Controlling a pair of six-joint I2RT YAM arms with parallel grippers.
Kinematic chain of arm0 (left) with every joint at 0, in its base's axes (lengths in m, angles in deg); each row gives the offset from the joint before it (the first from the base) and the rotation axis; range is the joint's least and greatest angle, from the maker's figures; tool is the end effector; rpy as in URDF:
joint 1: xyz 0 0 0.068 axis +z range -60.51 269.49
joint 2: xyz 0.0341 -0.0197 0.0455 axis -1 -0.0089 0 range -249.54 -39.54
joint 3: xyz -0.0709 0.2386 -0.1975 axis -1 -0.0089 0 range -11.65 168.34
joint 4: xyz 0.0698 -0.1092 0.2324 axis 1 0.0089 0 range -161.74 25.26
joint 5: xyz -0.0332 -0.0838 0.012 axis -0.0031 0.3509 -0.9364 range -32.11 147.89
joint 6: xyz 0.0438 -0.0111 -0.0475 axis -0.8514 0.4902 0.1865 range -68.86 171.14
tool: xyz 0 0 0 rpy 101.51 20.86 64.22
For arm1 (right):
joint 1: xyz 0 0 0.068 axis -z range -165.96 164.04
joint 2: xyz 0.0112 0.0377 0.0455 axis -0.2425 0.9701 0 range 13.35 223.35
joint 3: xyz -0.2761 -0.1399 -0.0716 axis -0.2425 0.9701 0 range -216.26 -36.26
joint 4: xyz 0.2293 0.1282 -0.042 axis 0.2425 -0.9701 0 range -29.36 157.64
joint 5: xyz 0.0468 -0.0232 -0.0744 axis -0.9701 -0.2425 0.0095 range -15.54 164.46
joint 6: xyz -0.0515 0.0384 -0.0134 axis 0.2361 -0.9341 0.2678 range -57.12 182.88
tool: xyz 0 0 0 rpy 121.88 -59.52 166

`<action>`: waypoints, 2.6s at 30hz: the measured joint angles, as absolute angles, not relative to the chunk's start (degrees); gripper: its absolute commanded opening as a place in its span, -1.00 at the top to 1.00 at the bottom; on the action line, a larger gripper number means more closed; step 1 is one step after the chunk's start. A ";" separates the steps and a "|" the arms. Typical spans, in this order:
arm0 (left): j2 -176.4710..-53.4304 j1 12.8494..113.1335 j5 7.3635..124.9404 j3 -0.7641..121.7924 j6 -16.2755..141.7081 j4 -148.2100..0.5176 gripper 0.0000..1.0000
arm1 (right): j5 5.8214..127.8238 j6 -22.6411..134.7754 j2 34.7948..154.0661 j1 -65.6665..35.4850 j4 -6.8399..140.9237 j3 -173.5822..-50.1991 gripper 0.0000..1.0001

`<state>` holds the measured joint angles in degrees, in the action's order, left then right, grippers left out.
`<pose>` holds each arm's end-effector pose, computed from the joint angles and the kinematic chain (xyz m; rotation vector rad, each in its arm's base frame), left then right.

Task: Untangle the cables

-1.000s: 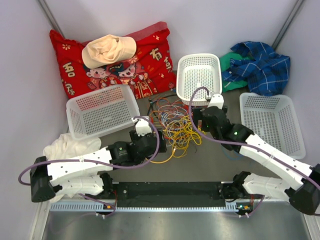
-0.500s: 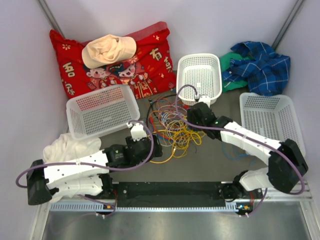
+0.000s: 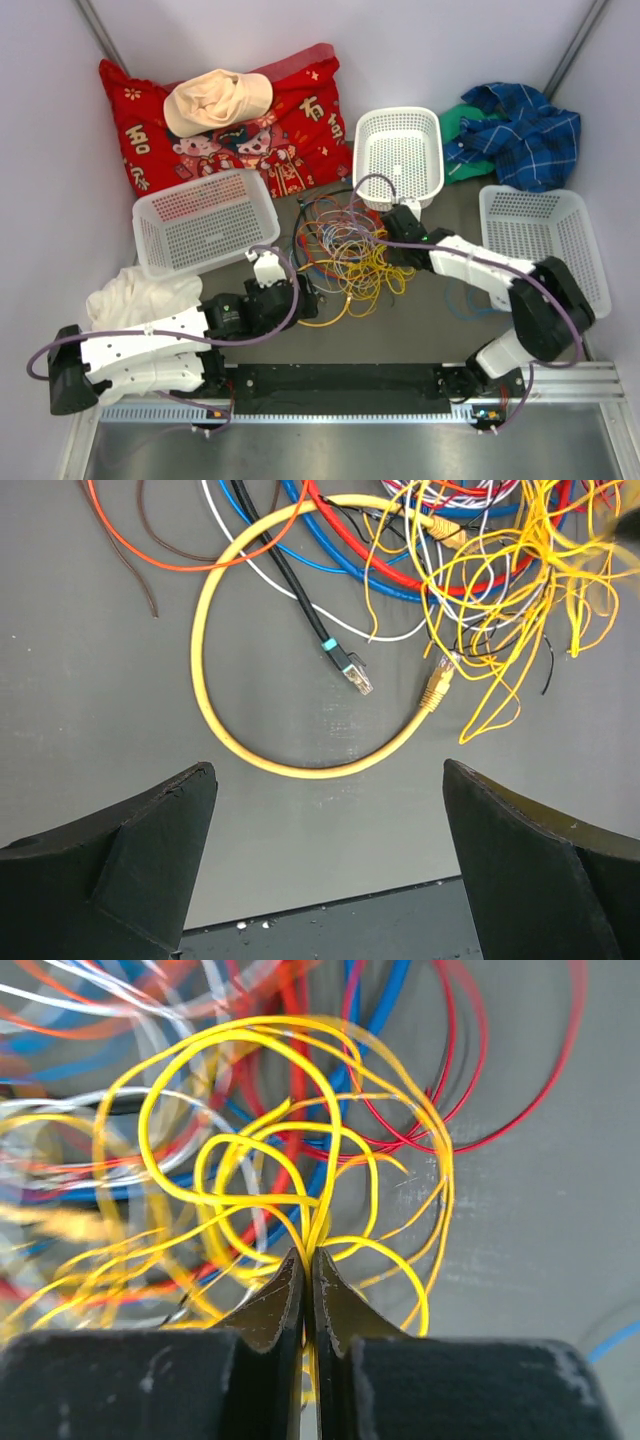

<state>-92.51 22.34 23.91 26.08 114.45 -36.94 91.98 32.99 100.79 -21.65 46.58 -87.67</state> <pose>0.0907 -0.1410 0.2640 -0.1775 2.2956 -0.4626 0.2612 0.1685 0.2214 -0.0127 2.5006 0.0759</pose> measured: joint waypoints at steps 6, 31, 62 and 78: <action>-91.18 22.34 22.08 26.93 112.24 -36.85 -0.98 | 92.35 34.72 81.79 -26.37 41.88 -91.87 1.00; -86.13 22.36 35.35 25.36 72.00 -87.34 -0.90 | 69.91 28.58 69.97 -30.91 34.14 -112.57 1.00; -95.75 26.55 31.06 29.82 65.18 -89.13 1.00 | 73.67 30.35 71.35 -30.91 28.09 -117.68 -0.97; -104.43 40.50 42.65 62.08 83.30 -58.86 1.00 | 79.37 36.53 62.41 -30.91 38.88 -93.62 -0.63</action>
<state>-104.43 40.50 42.65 62.08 83.30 -58.86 79.37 36.53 62.41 -30.91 38.88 -93.62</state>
